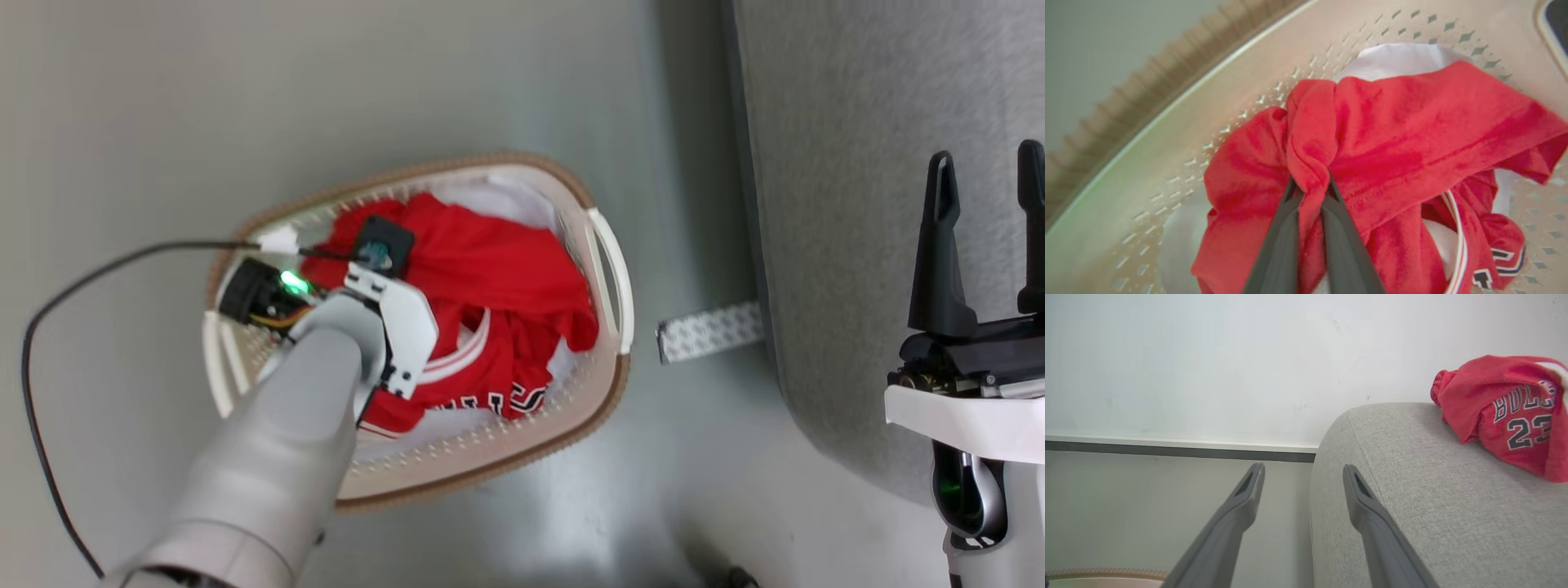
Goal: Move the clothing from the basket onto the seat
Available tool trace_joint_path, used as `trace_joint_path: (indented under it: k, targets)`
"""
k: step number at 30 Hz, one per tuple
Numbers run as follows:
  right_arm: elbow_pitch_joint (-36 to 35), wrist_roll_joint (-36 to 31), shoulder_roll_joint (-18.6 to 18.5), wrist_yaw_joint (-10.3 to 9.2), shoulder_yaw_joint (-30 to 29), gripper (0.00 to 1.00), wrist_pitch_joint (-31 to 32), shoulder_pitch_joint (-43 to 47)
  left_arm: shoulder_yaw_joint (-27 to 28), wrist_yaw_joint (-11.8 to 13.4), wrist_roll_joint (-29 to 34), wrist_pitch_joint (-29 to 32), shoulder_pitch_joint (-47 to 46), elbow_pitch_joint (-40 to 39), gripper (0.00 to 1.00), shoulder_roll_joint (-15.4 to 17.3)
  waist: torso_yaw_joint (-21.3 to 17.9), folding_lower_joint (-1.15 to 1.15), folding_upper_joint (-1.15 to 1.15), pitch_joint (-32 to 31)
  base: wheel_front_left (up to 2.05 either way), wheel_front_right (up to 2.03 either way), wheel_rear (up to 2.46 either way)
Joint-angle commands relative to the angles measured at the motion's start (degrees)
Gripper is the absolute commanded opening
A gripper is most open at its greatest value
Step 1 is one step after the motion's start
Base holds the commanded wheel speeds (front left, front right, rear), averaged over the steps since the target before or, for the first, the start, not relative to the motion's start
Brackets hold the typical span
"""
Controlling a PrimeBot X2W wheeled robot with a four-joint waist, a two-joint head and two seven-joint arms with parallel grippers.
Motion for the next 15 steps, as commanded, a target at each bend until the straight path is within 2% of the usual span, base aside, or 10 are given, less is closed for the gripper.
trace_joint_path:
  k: [1,7,12,15]
  targets:
    - [0.71,-0.10,-0.05,-0.15,-0.48,1.00,0.04,0.26,0.48,-0.50,-1.71,-1.42,1.59,-0.47,0.00,-0.18,2.23,-0.01,0.00,-4.83,0.00,0.00,0.00]
    - [3.96,-0.78,-0.06,-0.15,-1.18,1.00,0.05,3.33,1.36,-2.14,-5.61,-6.74,6.90,-3.57,0.00,-0.58,5.74,-0.01,0.00,-15.54,0.00,0.00,0.00]
    - [7.19,-1.69,-0.08,-0.15,-1.54,1.00,0.04,7.36,1.40,-3.37,-9.47,-8.35,12.20,-8.28,0.00,-0.62,8.30,-0.01,0.00,-25.20,0.00,0.00,0.00]
    - [9.06,-2.58,-0.09,-0.15,-1.08,1.00,0.04,9.90,1.39,-3.18,-11.52,-8.56,15.24,-11.90,0.00,-0.64,9.43,-0.01,0.00,-30.61,0.00,0.00,0.00]
